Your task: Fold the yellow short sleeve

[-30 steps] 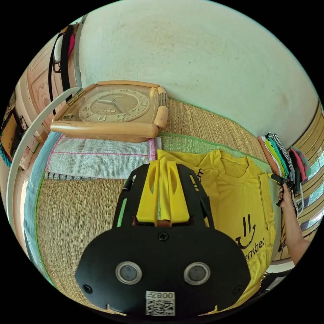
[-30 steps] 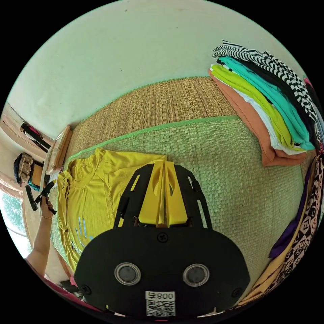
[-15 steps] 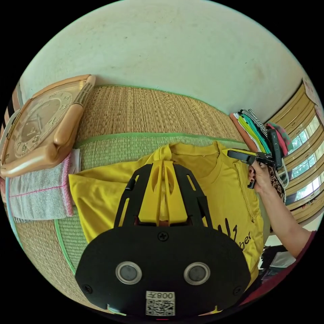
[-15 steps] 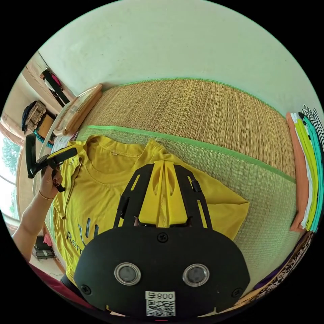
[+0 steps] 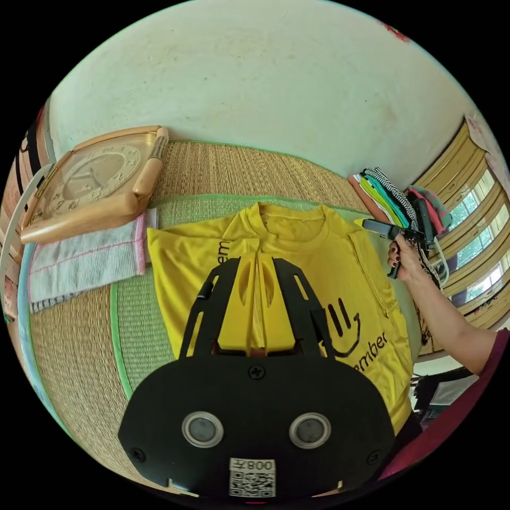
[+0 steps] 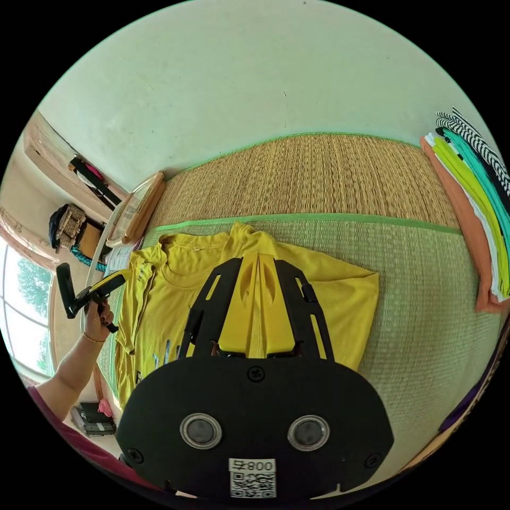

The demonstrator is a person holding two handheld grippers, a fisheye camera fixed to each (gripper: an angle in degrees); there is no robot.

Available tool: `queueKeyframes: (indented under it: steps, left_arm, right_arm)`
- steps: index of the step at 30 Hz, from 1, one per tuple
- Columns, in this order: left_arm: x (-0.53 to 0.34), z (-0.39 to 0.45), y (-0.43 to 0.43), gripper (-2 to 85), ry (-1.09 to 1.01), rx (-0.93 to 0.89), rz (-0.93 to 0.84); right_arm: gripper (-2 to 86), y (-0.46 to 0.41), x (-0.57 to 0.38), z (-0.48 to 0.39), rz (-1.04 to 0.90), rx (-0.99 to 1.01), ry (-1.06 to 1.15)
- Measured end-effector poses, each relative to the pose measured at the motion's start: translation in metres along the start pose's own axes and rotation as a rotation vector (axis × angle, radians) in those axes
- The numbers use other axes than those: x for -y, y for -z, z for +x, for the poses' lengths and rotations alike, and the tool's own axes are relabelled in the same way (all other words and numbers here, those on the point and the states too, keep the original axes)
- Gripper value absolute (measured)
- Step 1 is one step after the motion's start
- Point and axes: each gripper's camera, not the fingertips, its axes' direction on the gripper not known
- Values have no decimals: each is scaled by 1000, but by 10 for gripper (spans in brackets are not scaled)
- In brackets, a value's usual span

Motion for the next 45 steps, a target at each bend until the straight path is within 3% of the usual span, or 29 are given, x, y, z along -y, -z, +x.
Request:
queueKeyframes:
  steps: [9, 22, 34, 45]
  left_arm:
    - [-246, -22, 79, 5, 273, -198, -117]
    - [-453, -55, 104, 64, 510, -290, -130]
    - [-569, -111, 63, 95, 605, -371, -187]
    - [-639, -181, 32, 111, 751, -550, -77]
  right_arm:
    - [1, 135, -212, -21, -59, 41, 55]
    - [20, 238, -470, 6, -52, 167, -252]
    - [60, 236, -571, 41, -85, 227, -359]
    - [74, 223, -624, 78, -101, 269, -487]
